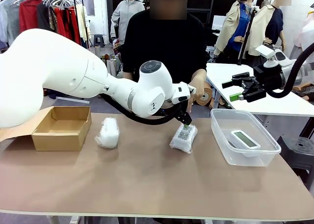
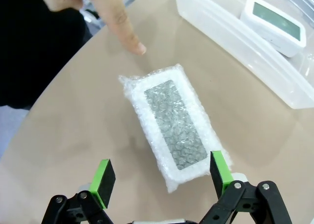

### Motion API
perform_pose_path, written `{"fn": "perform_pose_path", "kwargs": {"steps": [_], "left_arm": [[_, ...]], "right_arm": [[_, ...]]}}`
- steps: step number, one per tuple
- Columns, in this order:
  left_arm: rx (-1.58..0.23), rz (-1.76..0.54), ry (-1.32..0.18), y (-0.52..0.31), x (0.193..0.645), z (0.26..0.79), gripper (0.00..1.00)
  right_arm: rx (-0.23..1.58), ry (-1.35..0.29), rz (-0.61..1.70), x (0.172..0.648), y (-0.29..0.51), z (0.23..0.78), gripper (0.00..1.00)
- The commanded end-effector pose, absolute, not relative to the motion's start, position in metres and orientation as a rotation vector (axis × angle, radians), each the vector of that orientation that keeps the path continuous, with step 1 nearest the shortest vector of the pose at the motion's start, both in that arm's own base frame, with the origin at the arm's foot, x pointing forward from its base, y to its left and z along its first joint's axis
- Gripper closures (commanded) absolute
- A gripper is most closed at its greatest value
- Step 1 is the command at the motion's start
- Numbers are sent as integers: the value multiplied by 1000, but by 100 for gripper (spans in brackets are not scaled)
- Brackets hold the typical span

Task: Separate and place wrapped and unwrapped clocks.
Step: Pick up the Digital clock indicated by the person.

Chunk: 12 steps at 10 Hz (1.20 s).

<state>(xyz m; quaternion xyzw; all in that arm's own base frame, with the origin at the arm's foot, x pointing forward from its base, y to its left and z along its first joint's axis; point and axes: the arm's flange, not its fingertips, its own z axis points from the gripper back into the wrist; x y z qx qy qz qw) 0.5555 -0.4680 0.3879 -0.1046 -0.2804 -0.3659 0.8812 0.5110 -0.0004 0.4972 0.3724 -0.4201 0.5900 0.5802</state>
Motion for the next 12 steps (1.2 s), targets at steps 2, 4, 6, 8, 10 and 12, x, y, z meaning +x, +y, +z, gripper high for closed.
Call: {"fn": "perform_pose_path", "kwargs": {"steps": [2, 4, 6, 8, 10, 12], "left_arm": [[-128, -653, -610, -491, 548, 383, 0], [-145, -622, -614, -500, 547, 375, 0], [-120, -592, -658, -510, 547, 365, 0], [-90, -639, -672, -524, 548, 356, 0], [-54, -596, -666, -535, 552, 347, 0], [-41, -577, -632, -547, 552, 336, 0]], "right_arm": [[870, -985, 1381, 511, -1, 499, 0], [870, -985, 1381, 511, -1, 499, 0], [870, -985, 1381, 511, -1, 499, 0], [870, -985, 1381, 511, -1, 499, 0], [870, -985, 1381, 511, -1, 499, 0], [870, -985, 1381, 511, -1, 499, 0]]}}
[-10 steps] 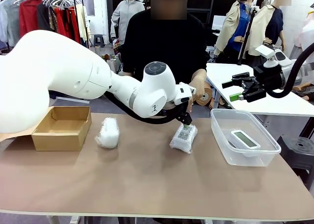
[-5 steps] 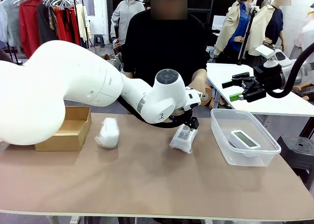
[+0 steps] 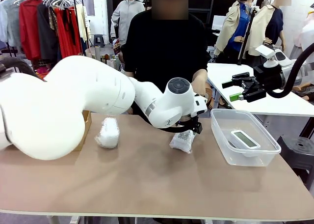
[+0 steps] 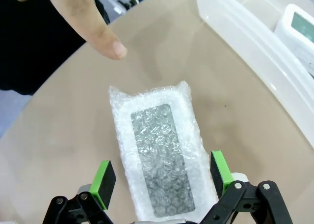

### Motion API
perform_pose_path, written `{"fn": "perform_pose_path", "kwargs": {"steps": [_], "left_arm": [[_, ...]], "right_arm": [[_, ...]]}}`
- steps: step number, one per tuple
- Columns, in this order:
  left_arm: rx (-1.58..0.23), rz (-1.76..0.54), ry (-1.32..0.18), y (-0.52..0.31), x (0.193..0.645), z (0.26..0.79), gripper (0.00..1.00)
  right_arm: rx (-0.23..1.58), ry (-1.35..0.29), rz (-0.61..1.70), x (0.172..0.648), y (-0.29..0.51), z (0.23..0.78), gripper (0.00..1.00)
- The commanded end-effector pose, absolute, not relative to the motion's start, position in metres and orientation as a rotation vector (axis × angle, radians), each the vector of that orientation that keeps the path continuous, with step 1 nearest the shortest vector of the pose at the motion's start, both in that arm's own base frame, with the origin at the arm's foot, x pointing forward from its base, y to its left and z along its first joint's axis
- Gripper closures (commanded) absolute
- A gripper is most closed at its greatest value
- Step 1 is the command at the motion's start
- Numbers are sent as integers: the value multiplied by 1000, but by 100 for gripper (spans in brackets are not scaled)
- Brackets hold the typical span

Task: Separate and place wrapped and unwrapped clocks.
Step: Pick up the Digital clock indicated by the person.

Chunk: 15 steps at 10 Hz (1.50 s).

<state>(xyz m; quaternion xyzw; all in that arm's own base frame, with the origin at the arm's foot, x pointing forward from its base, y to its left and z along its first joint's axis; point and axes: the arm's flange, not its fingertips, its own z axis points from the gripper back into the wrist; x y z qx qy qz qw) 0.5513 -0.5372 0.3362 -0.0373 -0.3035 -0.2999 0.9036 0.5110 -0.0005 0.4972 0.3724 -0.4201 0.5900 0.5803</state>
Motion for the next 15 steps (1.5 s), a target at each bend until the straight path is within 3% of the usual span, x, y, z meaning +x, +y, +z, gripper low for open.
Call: {"fn": "perform_pose_path", "kwargs": {"steps": [1, 13, 14, 15], "left_arm": [[-36, -561, -632, -550, 553, 333, 0], [-4, -484, -600, -542, 565, 311, 0], [6, -531, -614, -539, 564, 309, 5], [14, -534, -608, -538, 564, 312, 25]], "right_arm": [[870, -985, 1381, 511, -1, 499, 0], [870, -985, 1381, 511, -1, 499, 0], [870, -985, 1381, 511, -1, 499, 0], [870, -985, 1381, 511, -1, 499, 0]]}}
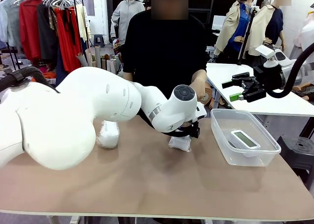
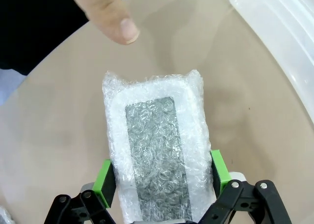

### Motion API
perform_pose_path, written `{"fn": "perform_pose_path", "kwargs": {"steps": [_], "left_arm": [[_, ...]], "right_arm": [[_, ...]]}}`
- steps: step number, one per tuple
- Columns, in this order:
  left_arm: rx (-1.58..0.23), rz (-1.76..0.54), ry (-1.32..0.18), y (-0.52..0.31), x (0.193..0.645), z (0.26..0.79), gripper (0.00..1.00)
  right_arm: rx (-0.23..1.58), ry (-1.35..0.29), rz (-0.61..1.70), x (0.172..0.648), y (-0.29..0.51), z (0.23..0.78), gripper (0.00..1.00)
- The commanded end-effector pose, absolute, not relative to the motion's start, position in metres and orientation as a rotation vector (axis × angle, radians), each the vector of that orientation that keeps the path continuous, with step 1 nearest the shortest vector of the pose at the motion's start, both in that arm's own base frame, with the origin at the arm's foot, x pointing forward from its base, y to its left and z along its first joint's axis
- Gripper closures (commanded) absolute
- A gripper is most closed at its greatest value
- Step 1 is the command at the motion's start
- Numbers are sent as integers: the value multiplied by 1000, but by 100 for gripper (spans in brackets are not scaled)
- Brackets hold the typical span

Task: Separate and place wrapped and unwrapped clocks.
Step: Pick up the Digital clock indicated by the person.

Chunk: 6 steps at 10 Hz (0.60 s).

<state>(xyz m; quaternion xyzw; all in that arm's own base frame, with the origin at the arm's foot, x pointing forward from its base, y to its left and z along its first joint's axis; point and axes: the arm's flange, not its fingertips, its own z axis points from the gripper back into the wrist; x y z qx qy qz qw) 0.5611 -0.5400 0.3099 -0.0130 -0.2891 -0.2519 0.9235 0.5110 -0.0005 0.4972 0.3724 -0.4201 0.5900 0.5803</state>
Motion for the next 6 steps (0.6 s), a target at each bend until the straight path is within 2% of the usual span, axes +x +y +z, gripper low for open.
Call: {"fn": "perform_pose_path", "kwargs": {"steps": [1, 3, 4, 6], "left_arm": [[14, -535, -609, -537, 563, 314, 45], [5, -538, -600, -536, 562, 315, 85], [-7, -543, -597, -533, 557, 323, 100], [-15, -542, -580, -522, 543, 348, 100]], "right_arm": [[870, -985, 1381, 511, -1, 499, 0], [870, -985, 1381, 511, -1, 499, 0], [870, -985, 1381, 511, -1, 499, 0], [870, -985, 1381, 511, -1, 499, 0]]}}
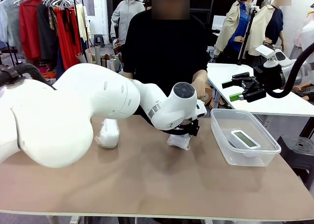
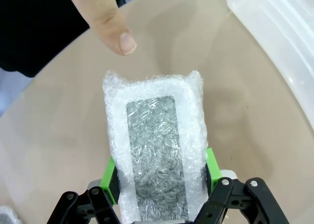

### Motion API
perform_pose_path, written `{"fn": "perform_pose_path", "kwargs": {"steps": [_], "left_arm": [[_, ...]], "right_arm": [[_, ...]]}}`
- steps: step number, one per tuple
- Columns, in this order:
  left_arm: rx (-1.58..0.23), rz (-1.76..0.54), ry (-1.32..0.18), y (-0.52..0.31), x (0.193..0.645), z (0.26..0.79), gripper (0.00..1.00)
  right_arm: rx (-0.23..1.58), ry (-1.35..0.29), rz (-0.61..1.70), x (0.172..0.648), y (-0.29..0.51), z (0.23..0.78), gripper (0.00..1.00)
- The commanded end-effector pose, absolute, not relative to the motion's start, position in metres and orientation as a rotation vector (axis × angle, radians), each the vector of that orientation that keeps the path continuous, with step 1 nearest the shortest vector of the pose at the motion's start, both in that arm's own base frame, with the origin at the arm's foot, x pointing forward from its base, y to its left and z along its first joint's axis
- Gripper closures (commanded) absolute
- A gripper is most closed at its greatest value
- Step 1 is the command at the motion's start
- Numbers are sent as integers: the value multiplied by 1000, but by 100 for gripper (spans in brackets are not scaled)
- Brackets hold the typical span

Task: Separate and place wrapped and unwrapped clocks.
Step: Pick up the Digital clock indicated by the person.

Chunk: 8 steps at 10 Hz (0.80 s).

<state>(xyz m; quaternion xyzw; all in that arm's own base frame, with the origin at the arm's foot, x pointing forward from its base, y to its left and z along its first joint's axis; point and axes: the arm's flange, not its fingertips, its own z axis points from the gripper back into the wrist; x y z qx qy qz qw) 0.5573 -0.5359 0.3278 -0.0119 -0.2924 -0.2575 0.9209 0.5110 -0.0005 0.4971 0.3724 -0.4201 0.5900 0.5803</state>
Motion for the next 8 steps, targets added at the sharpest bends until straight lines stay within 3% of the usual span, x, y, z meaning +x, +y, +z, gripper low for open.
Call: {"fn": "perform_pose_path", "kwargs": {"steps": [1, 8], "left_arm": [[-5, -553, -581, -515, 535, 363, 100], [34, -526, -635, -465, 467, 475, 100]], "right_arm": [[870, -985, 1381, 511, -1, 499, 0], [870, -985, 1381, 511, -1, 499, 0]]}}
